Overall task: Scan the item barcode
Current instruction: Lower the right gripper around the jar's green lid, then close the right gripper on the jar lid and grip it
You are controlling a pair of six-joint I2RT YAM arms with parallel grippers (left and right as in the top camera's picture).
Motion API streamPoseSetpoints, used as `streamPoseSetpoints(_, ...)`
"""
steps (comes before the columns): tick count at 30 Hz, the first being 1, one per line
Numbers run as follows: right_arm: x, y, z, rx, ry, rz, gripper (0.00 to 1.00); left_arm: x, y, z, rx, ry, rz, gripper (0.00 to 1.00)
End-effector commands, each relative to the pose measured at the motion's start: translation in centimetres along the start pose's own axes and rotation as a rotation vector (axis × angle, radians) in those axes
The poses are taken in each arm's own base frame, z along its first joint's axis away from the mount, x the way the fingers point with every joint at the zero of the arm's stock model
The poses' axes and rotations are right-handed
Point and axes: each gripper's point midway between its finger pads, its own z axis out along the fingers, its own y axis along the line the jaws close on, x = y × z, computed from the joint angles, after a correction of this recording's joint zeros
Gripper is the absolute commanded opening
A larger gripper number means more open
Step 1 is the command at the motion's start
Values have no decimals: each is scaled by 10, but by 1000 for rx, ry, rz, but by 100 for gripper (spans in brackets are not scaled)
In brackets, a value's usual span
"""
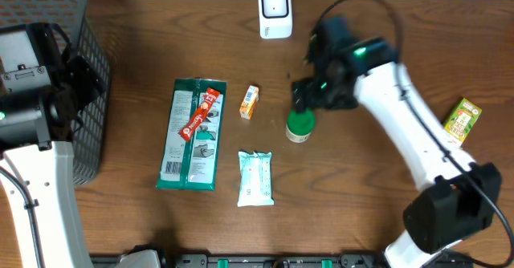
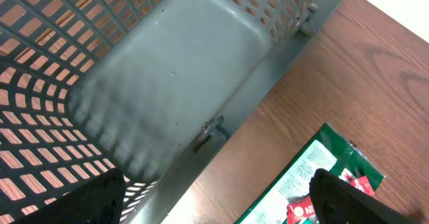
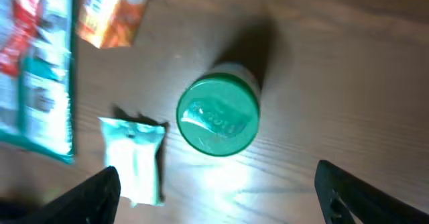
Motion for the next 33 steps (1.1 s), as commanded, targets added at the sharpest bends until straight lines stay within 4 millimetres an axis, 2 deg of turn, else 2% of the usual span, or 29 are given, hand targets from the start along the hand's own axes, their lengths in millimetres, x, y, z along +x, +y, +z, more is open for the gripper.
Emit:
streamPoseSetpoints(1,-9,0,-26,-106,-29,1,88,-3,3,0,-13,-8,5,88)
streamPoseSetpoints(3,-6,-7,-26,-99,-14,-8,89,-3,3,0,-13,-8,5,88)
streamPoseSetpoints(10,1,-11,-11,-46,32,-65,93,-3,3,0,-13,-7,5,88)
streamPoseSetpoints(17,6,3,15,-25,88,-136,93,-3,3,0,-13,-7,5,88)
streamPoseSetpoints(19,7,1,22,18,100,-150,93,-3,3,0,-13,-8,5,88)
streamPoseSetpoints(20,9,-1,34,69,124,-172,93,-3,3,0,-13,-8,5,88)
streamPoseSetpoints(33,20,-4,83,143,243,-205,91,-3,3,0,-13,-7,5,88)
